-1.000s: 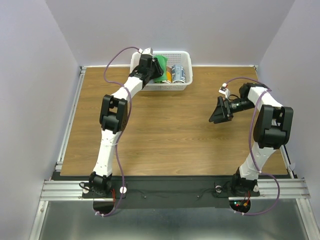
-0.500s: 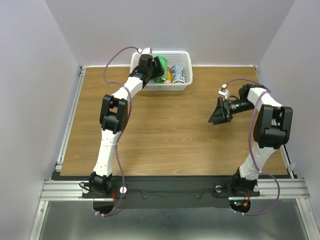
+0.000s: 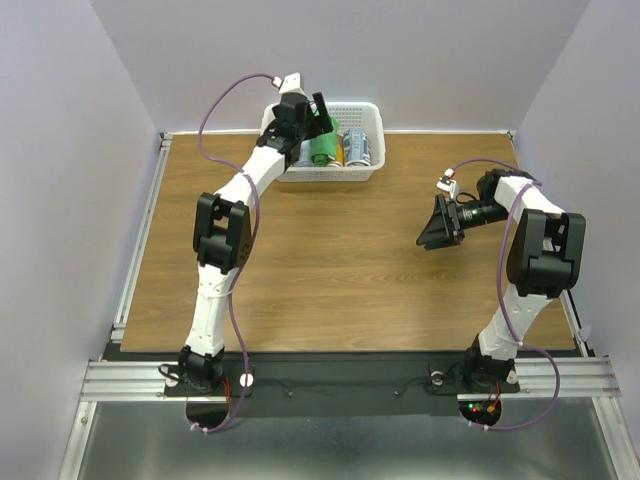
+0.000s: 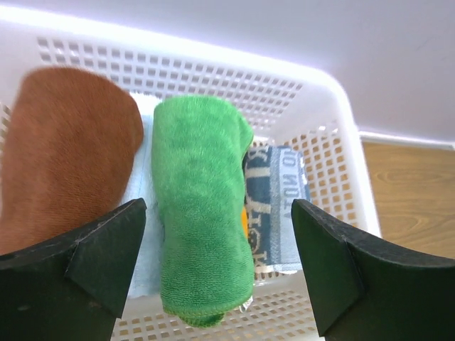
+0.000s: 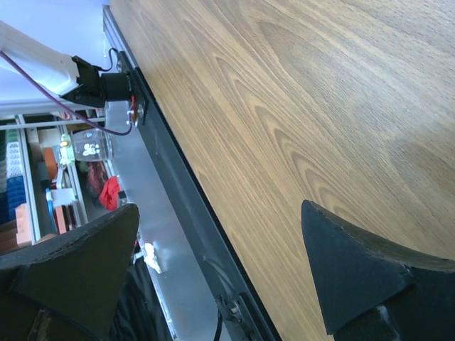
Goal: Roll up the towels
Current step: Place the rolled towel into the container
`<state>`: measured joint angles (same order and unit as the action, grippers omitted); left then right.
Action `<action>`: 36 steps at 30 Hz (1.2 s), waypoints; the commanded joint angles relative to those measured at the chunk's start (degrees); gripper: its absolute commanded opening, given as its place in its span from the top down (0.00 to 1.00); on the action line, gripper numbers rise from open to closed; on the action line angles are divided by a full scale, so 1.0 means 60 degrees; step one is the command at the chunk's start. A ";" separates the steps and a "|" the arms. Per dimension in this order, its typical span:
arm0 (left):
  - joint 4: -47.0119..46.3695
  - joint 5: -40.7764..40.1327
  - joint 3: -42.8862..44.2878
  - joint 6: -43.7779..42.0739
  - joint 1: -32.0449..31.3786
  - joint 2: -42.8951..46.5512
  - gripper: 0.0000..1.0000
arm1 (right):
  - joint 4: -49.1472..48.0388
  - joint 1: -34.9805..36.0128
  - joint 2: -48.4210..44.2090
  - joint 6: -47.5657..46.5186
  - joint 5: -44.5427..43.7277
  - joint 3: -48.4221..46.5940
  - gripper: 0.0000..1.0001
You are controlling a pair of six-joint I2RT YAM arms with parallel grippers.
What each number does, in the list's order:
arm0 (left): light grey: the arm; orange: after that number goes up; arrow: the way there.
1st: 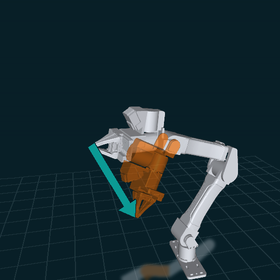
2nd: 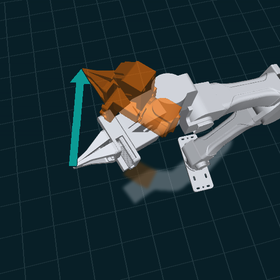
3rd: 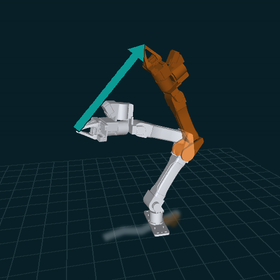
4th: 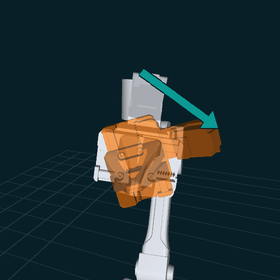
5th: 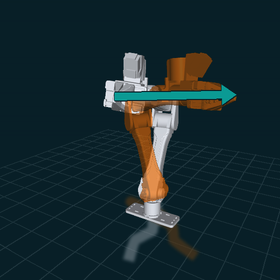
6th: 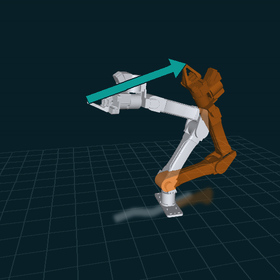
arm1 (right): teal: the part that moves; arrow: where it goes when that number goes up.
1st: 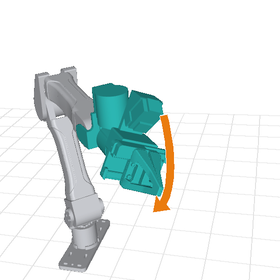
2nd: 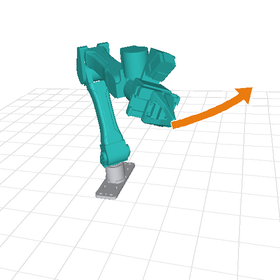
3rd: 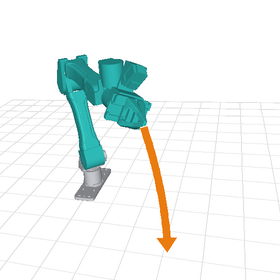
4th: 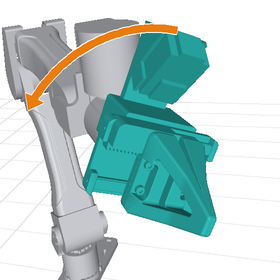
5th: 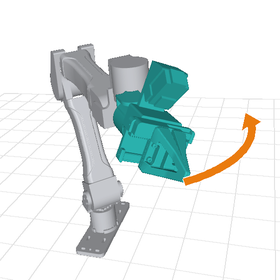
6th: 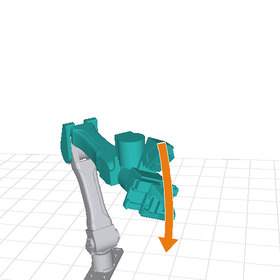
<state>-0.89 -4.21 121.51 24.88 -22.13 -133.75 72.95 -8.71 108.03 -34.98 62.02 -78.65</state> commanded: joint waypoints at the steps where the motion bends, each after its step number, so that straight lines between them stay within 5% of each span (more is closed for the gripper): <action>1: -0.0219 -0.0529 0.0036 -0.0470 -0.0149 0.1183 0.05 | -0.0102 -0.0086 -0.0543 -0.0117 0.0284 -0.0002 0.00; 11: 0.0597 -0.0047 -0.0871 -0.4437 -0.0823 0.3730 0.04 | -0.0351 -0.0072 -0.1274 0.0263 -0.0418 -0.0470 0.00; 21: 0.3881 0.0657 -0.2599 -0.5627 -0.0780 0.5899 0.01 | -0.3351 -0.0072 -0.3105 0.2870 -0.3154 0.0319 0.00; 28: 0.3210 0.1492 -0.7046 -0.5832 -0.0574 0.8271 0.01 | -0.5154 0.0191 -0.4527 0.3691 -0.4183 0.2120 0.00; 36: 0.2566 0.1682 -0.9865 -0.5862 -0.0486 0.9986 0.01 | -0.6049 0.1437 -0.5260 0.3926 -0.5224 0.4114 0.00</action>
<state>18.79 4.03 65.43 -9.30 -25.32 -80.31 42.37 -2.70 79.15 -13.19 35.03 -56.69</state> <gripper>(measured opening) 0.986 0.999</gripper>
